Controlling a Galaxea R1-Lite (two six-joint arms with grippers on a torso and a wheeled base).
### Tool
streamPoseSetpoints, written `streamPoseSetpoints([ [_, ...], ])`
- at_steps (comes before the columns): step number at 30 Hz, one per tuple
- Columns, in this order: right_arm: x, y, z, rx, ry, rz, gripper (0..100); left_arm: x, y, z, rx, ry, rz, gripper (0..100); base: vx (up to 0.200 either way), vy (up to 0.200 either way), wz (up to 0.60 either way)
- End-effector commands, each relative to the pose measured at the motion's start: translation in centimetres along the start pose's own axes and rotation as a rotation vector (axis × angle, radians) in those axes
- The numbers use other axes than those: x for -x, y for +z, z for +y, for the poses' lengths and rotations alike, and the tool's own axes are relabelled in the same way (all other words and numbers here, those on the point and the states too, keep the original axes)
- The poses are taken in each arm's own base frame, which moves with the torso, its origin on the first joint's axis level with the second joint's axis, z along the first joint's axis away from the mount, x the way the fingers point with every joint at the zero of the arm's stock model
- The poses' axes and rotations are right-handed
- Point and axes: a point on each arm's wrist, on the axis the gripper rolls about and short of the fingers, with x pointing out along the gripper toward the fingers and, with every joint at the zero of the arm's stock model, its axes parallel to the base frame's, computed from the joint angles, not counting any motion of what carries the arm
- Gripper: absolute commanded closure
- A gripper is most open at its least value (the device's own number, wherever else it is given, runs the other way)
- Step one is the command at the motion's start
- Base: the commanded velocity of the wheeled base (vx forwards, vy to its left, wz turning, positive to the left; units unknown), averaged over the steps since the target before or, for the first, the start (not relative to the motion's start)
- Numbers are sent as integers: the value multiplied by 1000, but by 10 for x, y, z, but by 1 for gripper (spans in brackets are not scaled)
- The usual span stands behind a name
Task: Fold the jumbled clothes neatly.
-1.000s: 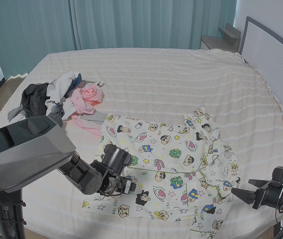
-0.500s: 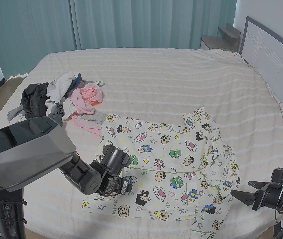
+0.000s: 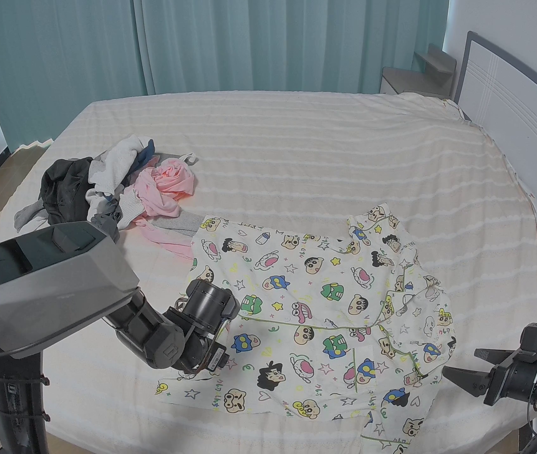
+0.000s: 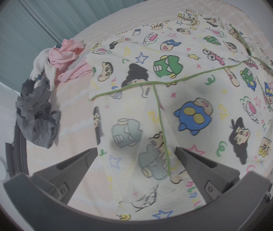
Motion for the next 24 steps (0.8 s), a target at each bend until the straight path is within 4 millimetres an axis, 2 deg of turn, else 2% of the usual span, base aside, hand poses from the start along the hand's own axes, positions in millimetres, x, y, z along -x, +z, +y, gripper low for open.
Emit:
streamPoseSetpoints([
  [1,5,-5,-1,0,1,0,0,-2,3,13,-6,66,0,0,0,0,0],
  [4,6,-4,-1,0,1,-5,0,-3,3,31,-23,144,14,0,0,0,0],
  [10,6,-5,-1,0,4,-3,0,-2,3,48,5,189,18,0,0,0,0],
  [19,6,-5,-1,-35,20,2,0,11,19,92,82,269,-32,0,0,0,0],
  [22,6,-5,-1,-34,20,2,0,11,22,104,111,283,-40,0,0,0,0],
  [24,6,-5,-1,-34,20,2,0,17,26,107,128,241,-72,0,0,0,0],
])
